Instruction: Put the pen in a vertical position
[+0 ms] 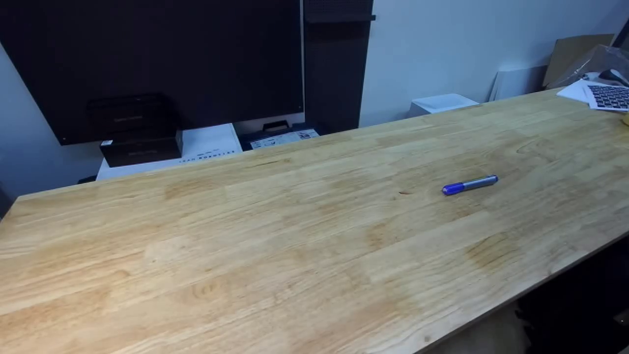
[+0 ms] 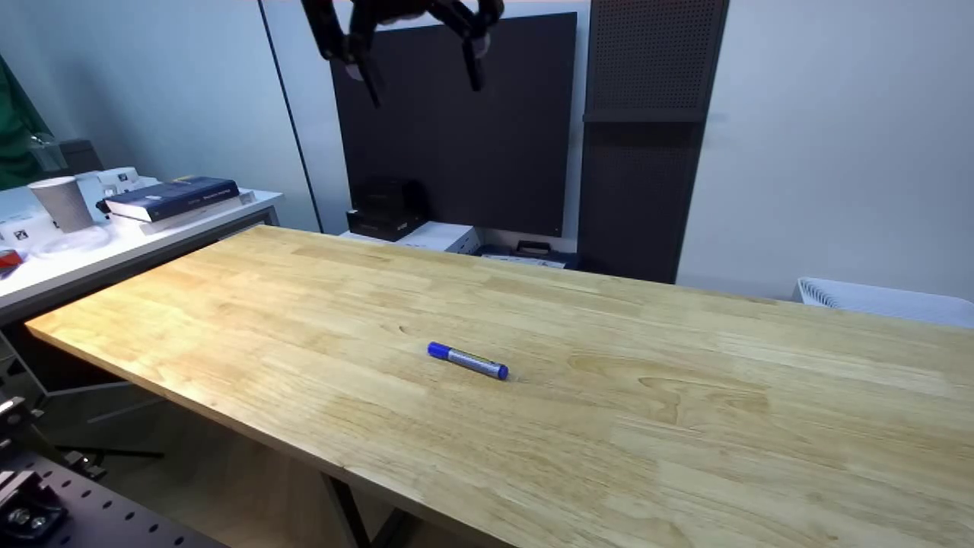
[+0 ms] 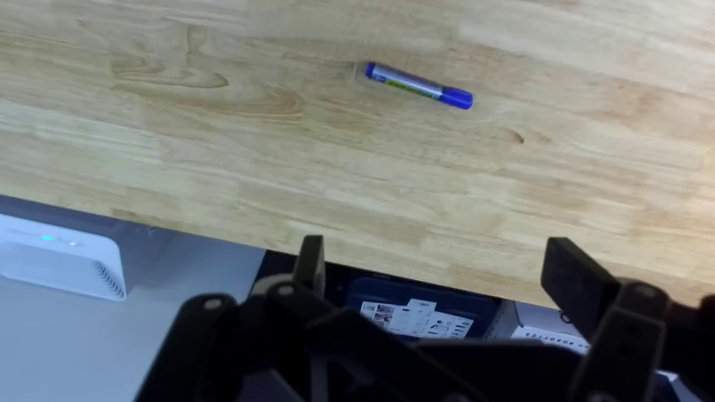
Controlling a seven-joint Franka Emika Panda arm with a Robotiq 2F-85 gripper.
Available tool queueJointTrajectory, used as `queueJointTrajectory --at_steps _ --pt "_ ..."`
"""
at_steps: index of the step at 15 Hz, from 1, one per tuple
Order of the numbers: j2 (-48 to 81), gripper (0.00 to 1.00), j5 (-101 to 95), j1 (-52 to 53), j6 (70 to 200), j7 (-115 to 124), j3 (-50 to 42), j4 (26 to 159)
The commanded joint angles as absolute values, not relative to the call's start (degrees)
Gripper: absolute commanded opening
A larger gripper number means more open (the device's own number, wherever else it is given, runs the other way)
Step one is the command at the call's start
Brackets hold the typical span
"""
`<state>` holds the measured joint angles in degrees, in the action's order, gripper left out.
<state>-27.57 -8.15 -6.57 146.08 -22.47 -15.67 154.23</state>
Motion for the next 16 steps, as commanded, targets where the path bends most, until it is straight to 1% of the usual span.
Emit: queueJointTrajectory --at_steps 1,5,8,9,12,16 --pt "-12.9 1.00 -11.3 -10.1 158.0 -18.6 -14.5 152.5" --pt "2.2 1.00 -15.8 -13.3 161.6 -14.6 -13.6 148.8" --pt "11.2 1.00 -15.4 -13.1 160.3 -14.0 -14.6 144.8" --pt "5.1 1.00 -15.4 -13.2 161.3 -16.1 -14.5 149.4" --pt "11.2 1.00 -15.3 -13.2 161.3 -15.7 -14.6 146.1" --pt "11.8 1.00 -20.8 -11.8 162.2 -20.9 -13.9 145.3"
